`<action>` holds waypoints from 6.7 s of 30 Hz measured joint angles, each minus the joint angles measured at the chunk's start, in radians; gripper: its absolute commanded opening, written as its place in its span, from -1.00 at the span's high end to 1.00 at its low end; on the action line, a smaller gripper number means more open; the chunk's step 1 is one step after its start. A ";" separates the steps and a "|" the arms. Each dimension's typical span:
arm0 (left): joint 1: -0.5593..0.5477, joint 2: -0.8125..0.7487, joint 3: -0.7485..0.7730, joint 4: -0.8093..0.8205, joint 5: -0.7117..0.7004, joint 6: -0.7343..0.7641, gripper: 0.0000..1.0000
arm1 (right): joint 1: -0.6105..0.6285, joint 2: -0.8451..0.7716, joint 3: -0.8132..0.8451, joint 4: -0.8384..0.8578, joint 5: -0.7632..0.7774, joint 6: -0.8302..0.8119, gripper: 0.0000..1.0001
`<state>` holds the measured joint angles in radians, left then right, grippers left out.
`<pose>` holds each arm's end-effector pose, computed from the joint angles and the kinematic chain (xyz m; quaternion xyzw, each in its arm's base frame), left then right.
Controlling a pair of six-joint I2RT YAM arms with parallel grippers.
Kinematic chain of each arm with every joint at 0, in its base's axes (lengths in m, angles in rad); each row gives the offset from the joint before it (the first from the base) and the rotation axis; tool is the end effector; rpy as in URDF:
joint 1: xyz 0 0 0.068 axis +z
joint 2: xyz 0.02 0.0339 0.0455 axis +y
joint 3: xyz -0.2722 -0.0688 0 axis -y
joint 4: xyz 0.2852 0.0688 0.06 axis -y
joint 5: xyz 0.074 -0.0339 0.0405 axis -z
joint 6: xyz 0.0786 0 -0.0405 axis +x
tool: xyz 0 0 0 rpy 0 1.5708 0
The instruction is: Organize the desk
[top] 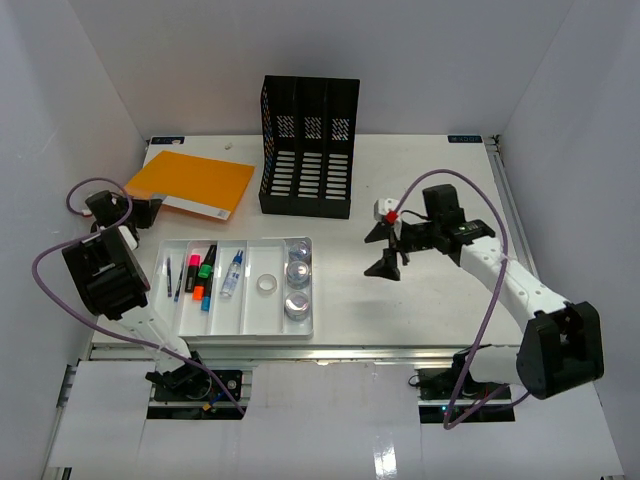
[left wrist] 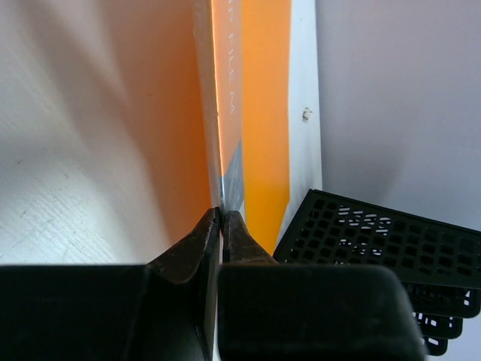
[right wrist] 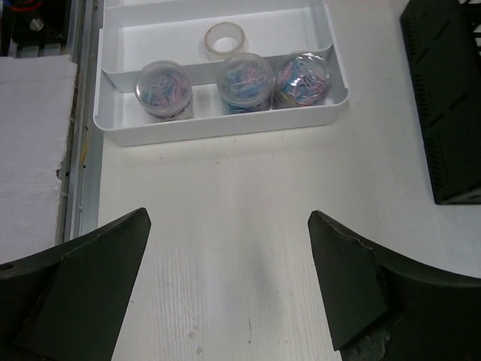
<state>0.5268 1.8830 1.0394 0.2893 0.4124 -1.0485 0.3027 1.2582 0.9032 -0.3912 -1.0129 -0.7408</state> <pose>0.4154 0.2051 0.1225 -0.5357 0.6739 -0.2957 0.4141 0.2755 0.1559 0.2512 -0.5678 0.5977 0.3577 0.4386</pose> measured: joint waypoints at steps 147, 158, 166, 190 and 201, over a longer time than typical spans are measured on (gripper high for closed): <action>-0.459 -0.546 0.283 0.050 0.021 0.356 1.00 | -0.074 -0.261 -0.182 0.176 0.017 0.197 -0.80; -0.459 -0.448 0.281 -0.001 -0.014 0.406 1.00 | -0.107 -0.271 -0.213 0.215 -0.024 0.191 -0.80; -0.459 -0.451 0.246 -0.004 -0.083 0.473 1.00 | -0.108 -0.269 -0.214 0.216 -0.032 0.189 -0.80; -0.462 -0.490 0.176 -0.044 -0.164 0.576 1.00 | -0.114 -0.268 -0.215 0.224 -0.045 0.189 -0.80; -0.464 -0.493 0.149 -0.047 -0.168 0.605 1.00 | -0.117 -0.258 -0.228 0.232 -0.049 0.188 -0.80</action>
<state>0.0631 1.3899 1.1885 0.2425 0.2445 -0.4436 0.1855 1.0001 0.6755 -0.1596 -1.0621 -0.5526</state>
